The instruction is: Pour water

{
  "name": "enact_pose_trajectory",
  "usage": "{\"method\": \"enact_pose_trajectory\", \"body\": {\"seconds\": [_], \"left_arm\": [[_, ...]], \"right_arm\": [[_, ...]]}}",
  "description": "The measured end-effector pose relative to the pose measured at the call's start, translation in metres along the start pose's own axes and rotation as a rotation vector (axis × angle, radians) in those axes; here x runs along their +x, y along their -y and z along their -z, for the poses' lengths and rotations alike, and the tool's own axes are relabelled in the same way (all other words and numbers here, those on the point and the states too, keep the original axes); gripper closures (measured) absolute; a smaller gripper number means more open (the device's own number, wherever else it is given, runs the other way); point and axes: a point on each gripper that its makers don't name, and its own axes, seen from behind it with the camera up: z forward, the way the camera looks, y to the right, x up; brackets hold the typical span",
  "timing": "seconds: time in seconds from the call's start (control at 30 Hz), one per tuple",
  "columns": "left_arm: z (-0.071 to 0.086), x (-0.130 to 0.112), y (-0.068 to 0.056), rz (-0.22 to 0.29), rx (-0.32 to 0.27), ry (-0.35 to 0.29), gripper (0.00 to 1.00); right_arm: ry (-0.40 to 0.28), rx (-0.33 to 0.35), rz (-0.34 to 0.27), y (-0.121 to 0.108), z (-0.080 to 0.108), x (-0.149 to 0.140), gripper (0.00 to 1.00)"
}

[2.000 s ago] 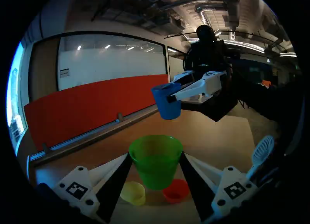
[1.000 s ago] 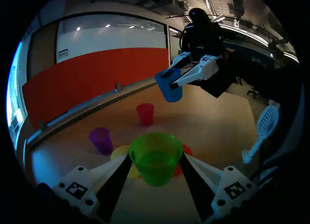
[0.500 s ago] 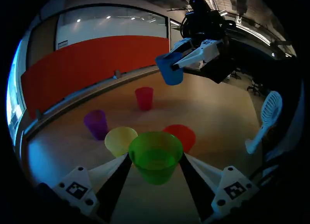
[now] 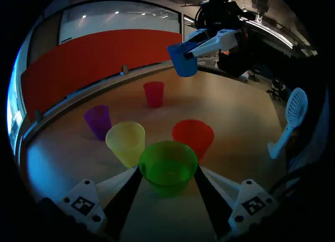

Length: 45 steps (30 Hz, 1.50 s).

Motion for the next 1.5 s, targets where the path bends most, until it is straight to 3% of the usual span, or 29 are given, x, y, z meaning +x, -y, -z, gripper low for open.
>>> {"method": "enact_pose_trajectory", "body": {"seconds": [1.03,1.17,1.3,1.5], "left_arm": [[-0.002,-0.015,-0.005,-0.035,-0.030,0.044,0.13],[-0.002,-0.022,-0.003,-0.041,-0.026,0.069,0.12],[0.000,-0.024,-0.004,-0.050,-0.026,0.077,0.00],[0.006,-0.022,-0.006,-0.043,-0.034,0.079,0.00]], "right_arm": [[0.033,0.028,-0.003,0.013,-0.021,-0.018,0.09],[0.042,0.033,-0.010,0.016,-0.026,-0.025,0.09],[0.055,0.036,-0.022,0.017,-0.033,-0.035,0.09],[0.075,0.042,-0.043,0.020,-0.045,-0.052,0.09]]}}
